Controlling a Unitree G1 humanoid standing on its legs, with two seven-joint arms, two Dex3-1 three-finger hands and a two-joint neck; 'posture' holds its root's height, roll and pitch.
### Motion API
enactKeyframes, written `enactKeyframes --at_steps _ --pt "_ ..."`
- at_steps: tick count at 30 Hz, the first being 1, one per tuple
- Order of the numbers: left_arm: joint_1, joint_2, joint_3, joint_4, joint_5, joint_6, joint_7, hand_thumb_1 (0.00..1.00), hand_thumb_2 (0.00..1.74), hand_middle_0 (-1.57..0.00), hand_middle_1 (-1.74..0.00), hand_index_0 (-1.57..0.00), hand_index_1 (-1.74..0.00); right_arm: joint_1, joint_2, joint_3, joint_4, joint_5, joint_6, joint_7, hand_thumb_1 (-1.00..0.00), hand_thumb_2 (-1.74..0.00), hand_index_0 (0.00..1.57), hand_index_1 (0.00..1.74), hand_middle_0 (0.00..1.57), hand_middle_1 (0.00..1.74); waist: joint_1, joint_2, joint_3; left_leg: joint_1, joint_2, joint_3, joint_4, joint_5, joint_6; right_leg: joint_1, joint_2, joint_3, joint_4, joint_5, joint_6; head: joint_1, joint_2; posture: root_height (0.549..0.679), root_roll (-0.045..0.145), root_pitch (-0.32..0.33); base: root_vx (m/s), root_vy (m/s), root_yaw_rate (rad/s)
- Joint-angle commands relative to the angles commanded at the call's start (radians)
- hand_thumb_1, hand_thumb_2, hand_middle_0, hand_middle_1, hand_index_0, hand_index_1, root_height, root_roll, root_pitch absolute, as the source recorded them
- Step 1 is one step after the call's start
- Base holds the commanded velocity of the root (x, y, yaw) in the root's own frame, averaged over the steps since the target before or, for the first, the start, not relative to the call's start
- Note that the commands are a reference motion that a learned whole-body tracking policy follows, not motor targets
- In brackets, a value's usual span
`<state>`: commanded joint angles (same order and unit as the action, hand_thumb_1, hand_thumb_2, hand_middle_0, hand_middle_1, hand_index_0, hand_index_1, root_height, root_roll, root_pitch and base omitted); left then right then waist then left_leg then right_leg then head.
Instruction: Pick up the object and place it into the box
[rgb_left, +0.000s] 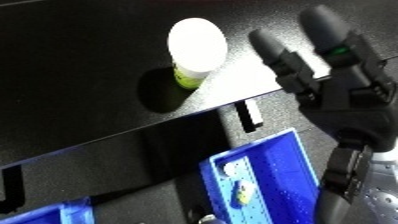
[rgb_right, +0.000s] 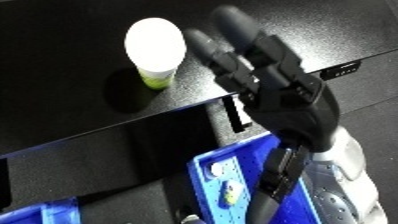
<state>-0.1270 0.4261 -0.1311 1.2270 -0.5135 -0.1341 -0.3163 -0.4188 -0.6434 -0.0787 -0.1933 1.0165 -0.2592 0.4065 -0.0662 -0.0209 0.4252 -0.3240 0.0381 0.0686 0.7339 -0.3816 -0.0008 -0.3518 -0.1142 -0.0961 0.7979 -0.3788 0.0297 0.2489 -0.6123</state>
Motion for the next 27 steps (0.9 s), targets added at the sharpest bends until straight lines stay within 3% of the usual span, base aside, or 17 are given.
enactKeyframes --at_steps 6,12,19,27 --pt "0.008 -0.012 -0.018 -0.031 0.001 0.018 0.015 0.0 0.0 0.0 0.0 0.0 0.0 -0.07 -0.029 0.002 0.069 -0.141 -0.006 -0.174 0.0 0.0 0.0 0.0 0.0 0.0 0.013 0.01 0.008 -0.005 -0.011 -0.005 0.012 0.0 0.0052 -0.004 0.0009 0.003 0.009 -0.001 -0.0084 0.018 0.004 0.632 0.037 -0.053 0.011 0.019 0.031" --pt "0.016 -0.018 -0.038 -0.052 0.006 0.028 0.027 0.0 0.0 0.0 0.0 0.0 0.0 -0.131 -0.08 0.08 0.142 -0.294 0.08 -0.335 0.0 0.0 0.0 0.0 0.0 0.0 0.032 0.014 0.015 -0.005 -0.02 -0.016 0.013 0.005 0.0089 -0.003 -0.0016 0.002 0.013 -0.001 -0.0154 0.037 0.017 0.631 0.039 -0.059 0.024 0.0 0.042" --pt "0.006 -0.017 -0.064 -0.069 0.008 0.039 0.039 0.0 0.0 0.0 0.0 0.0 0.0 -0.218 -0.109 0.201 0.279 -0.404 0.183 -0.399 0.0 0.0 0.0 0.0 0.0 0.0 0.056 0.02 0.026 -0.014 -0.03 -0.03 0.018 0.009 0.0145 -0.011 -0.006 -0.001 0.025 -0.004 -0.0218 0.078 0.02 0.63 0.039 -0.062 0.005 -0.001 0.055" --pt "-0.012 -0.019 -0.1 -0.084 0.011 0.05 0.047 0.0 0.0 0.0 0.0 0.0 0.0 -0.32 -0.114 0.324 0.473 -0.429 0.258 -0.406 0.0 0.0 0.0 0.0 0.0 0.0 0.085 0.032 0.036 -0.016 -0.043 -0.045 0.017 0.011 0.0192 -0.01 -0.0146 -0.008 0.028 -0.004 -0.0268 0.137 0.03 0.629 0.04 -0.065 0.001 0.004 0.067"
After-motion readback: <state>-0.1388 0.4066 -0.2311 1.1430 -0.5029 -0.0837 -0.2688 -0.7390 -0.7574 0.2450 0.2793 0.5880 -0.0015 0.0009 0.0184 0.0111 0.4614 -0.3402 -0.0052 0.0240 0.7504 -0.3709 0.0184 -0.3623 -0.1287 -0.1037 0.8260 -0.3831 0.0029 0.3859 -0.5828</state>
